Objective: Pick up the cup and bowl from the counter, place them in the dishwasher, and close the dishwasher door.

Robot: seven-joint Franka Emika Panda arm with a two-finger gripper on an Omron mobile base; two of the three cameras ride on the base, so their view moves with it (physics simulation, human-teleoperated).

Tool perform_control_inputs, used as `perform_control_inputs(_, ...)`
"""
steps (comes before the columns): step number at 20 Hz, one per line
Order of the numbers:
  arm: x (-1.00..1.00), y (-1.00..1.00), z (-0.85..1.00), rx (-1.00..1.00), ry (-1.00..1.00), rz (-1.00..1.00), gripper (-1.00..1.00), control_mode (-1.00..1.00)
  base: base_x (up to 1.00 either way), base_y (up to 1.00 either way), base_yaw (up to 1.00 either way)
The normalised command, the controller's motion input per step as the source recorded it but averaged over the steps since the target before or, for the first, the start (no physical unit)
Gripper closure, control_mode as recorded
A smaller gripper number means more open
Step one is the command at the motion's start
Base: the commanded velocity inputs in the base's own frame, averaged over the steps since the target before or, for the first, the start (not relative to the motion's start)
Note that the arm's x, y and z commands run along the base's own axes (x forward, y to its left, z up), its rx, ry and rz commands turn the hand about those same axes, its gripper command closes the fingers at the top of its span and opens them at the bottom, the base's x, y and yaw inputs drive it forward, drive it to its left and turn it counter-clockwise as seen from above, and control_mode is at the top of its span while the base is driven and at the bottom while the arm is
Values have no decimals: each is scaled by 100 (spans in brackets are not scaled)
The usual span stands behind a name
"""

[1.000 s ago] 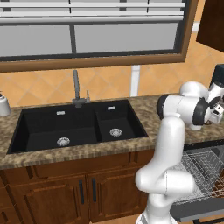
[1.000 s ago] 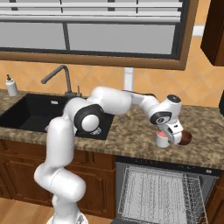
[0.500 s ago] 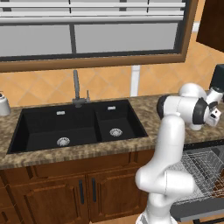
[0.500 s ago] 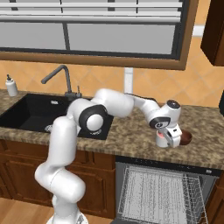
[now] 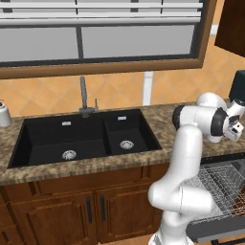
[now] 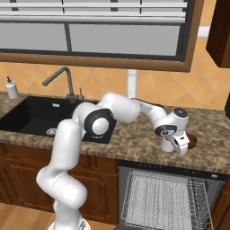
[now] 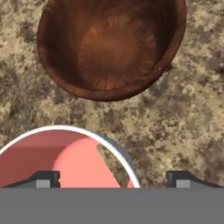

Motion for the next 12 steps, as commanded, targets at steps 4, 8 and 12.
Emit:
perform_control_inputs(4, 2, -6, -27, 0, 0, -2, 100, -100, 0, 0, 0)
perform_control_inputs(8, -5, -8, -2, 1, 0, 0, 100, -100, 0, 0, 0)
perform_control_inputs(12, -45, -1, 0, 4, 0, 0, 100, -100, 0, 0, 0)
